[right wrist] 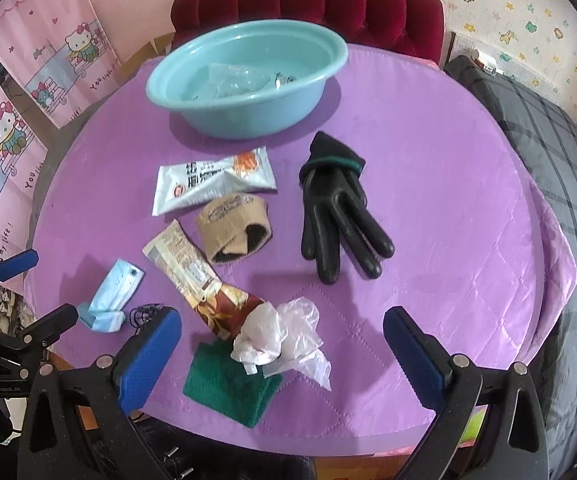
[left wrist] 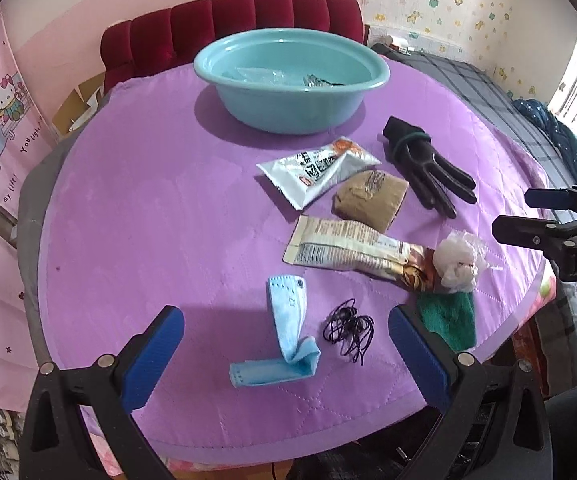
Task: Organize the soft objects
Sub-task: 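Move both tools back toward the remaining items on the table, then grasp the blue mask with the left tool while the right tool grasps the white plastic bag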
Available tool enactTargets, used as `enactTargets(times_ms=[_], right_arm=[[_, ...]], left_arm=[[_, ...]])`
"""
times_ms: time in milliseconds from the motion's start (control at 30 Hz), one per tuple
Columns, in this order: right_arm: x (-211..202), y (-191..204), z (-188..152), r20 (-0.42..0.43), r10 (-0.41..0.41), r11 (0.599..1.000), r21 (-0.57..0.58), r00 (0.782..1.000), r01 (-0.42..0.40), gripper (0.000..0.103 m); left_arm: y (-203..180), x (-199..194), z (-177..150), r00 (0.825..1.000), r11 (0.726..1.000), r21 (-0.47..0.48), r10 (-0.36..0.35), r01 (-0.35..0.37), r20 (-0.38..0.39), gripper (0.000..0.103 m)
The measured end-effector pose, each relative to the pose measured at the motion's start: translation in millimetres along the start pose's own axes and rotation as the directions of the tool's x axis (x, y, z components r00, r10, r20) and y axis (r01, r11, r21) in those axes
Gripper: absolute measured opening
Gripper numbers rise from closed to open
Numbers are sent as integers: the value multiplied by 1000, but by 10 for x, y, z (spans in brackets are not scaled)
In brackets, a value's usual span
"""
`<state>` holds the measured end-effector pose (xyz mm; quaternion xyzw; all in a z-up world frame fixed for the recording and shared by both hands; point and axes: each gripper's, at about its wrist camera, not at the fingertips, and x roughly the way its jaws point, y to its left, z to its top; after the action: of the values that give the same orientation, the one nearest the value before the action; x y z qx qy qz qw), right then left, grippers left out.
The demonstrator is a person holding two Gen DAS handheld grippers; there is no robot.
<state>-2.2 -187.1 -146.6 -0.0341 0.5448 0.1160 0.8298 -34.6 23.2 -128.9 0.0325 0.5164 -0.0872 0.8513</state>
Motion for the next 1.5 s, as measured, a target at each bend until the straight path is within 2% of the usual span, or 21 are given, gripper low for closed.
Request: enactTargets(times_ms=[567, 800, 933, 1000, 1033, 1067, 1100, 1133, 1167, 1233, 1333, 1500], right_arm=[[649, -77, -158, -158, 13, 1000, 26, 987, -9, 103], [881, -157, -245, -198, 13, 999, 40, 980, -5, 103], [889, -160, -259, -195, 26, 999, 52, 981, -16, 103], [861, -159, -243, -181, 26, 998, 52, 983, -17, 103], [855, -156, -243, -179, 32, 998, 55, 983, -23, 101], [840, -155, -232, -174, 39, 998, 61, 984, -29, 96], [823, -166, -233, -168, 49, 997, 65, 985, -39, 80], [809, -167, -235, -167, 60, 997, 61, 984, -50, 61], [795, -148, -215, -163, 63, 997, 58, 985, -54, 57], [745, -142, -192, -152, 68, 997, 51, 986, -60, 43], [678, -150, -171, -137, 59, 998, 38, 989, -55, 36], [600, -119, -132, -119, 55, 998, 27, 991, -52, 35]], left_arm=[[147, 470, -261, 993, 1000, -13, -16, 14, -119, 103], [184, 658, -359, 986, 1000, -6, -13, 12, -169, 103], [164, 648, -335, 987, 1000, 6, -17, 18, -160, 103], [152, 642, -318, 986, 999, 6, -31, 33, -161, 95], [134, 649, -298, 986, 999, 9, -36, 38, -162, 81], [118, 650, -286, 986, 999, 16, -35, 38, -162, 58], [111, 644, -282, 987, 999, 19, -36, 40, -159, 45], [107, 644, -279, 986, 999, 19, -44, 48, -158, 23], [101, 649, -272, 985, 998, 12, -61, 64, -162, 21], [91, 663, -262, 983, 997, 7, -74, 76, -170, 19], [100, 612, -238, 984, 996, 4, -82, 84, -156, 18], [116, 512, -185, 986, 995, -21, -97, 96, -132, 18]])
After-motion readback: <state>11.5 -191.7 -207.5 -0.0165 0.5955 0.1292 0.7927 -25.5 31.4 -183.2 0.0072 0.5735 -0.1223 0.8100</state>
